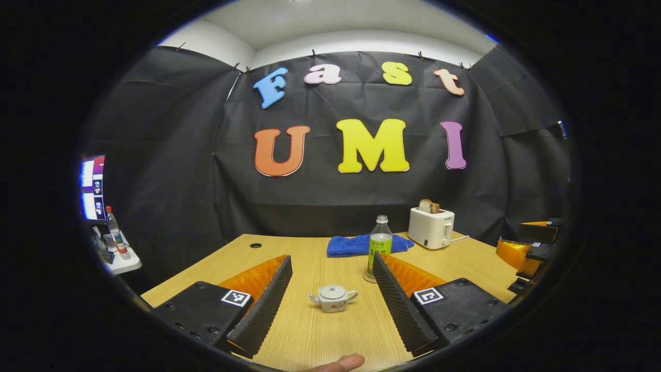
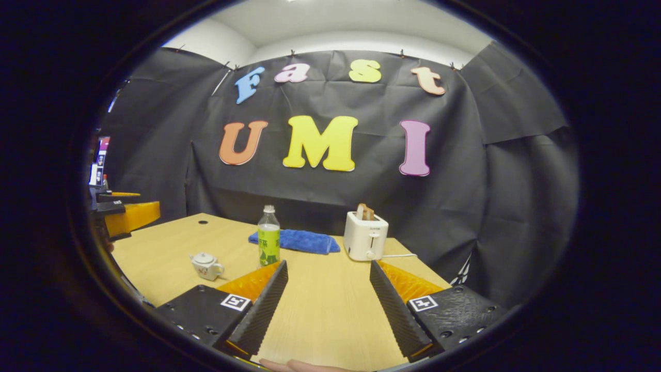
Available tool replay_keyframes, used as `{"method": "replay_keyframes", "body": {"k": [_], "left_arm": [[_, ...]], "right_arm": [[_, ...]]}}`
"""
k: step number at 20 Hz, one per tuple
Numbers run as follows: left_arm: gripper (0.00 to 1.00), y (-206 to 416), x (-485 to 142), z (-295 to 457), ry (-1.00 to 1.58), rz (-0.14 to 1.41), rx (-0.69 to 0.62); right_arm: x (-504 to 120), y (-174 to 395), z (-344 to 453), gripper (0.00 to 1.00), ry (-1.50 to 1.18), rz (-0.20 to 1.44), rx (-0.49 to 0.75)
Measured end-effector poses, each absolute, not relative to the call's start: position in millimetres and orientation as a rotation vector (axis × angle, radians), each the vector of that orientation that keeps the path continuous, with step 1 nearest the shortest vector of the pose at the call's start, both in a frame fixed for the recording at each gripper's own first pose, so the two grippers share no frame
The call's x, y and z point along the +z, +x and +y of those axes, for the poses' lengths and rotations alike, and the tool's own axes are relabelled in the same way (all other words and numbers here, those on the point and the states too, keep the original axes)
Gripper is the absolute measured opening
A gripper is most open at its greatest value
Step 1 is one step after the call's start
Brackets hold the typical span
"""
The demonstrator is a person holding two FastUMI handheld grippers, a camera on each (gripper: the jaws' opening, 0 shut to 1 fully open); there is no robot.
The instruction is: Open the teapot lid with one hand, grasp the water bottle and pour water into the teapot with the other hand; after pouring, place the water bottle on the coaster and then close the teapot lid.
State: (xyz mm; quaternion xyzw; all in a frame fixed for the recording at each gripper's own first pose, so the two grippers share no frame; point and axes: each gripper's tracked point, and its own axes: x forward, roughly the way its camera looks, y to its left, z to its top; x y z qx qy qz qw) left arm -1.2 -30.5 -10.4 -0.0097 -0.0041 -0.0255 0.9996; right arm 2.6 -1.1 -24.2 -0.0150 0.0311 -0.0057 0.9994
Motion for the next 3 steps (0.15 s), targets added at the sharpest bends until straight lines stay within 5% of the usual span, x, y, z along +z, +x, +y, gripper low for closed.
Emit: {"method": "replay_keyframes", "body": {"k": [3], "left_arm": [[0.98,0.5,-10.5,-28.8,-0.015,-0.017,-0.04]], "right_arm": [[-25.3,3.2,-0.7,0.95,-0.036,0.061,-0.015]]}}
